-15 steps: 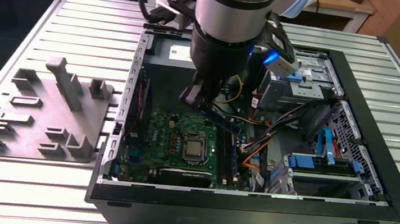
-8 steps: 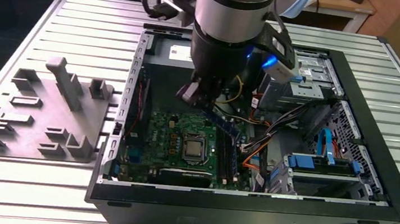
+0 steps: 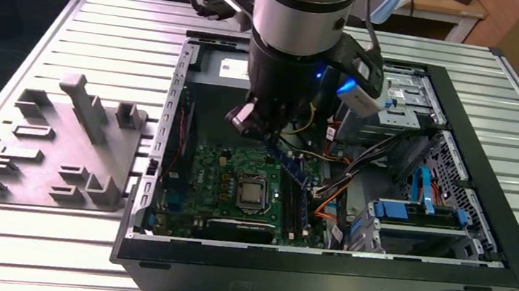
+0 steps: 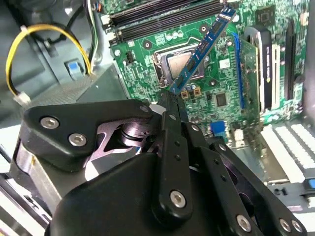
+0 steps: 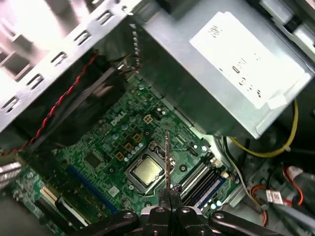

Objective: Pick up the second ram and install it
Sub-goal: 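Insert the second ram into the second slot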

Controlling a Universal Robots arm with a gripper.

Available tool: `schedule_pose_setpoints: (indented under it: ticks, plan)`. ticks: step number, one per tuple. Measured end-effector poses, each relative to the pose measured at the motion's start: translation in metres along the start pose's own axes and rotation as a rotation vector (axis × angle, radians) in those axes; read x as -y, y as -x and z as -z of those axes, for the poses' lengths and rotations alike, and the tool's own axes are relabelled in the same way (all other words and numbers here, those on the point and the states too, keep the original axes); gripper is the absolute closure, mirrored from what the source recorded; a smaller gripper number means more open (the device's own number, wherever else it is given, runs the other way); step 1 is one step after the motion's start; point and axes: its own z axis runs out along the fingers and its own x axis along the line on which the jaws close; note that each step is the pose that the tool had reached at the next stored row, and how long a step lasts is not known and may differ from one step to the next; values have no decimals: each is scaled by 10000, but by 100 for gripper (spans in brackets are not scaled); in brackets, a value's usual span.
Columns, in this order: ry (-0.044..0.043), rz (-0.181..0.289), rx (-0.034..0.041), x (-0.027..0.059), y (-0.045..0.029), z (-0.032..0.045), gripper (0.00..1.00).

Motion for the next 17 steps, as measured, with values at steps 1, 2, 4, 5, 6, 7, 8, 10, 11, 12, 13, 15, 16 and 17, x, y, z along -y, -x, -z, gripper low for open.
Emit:
schedule_pose_setpoints:
  ticks: [1,2,4,5,6,7,8,10,11,12,13,15,16,17]
  plan:
    - [-13,-177,11,0,0,0,92]
    - [-26,-358,22,0,0,0,92]
    - [-52,-732,46,0,0,-1,92]
    - [-65,-911,57,0,0,-2,92]
    - [-79,-1089,68,0,0,-2,92]
    - [-92,-1269,79,0,0,-2,92]
    - [-105,-1447,90,0,-1,-2,92]
    - [-131,-1805,112,0,-1,-3,92]
    - [-144,-1986,122,0,-1,-3,92]
    - [-158,-2180,135,0,0,-4,92]
    - [-170,-2354,146,0,-1,-4,92]
    - [-197,-2711,168,0,-1,-4,92]
    - [-209,-2892,180,0,-1,-5,92]
    - [-224,-3086,192,0,-1,-5,92]
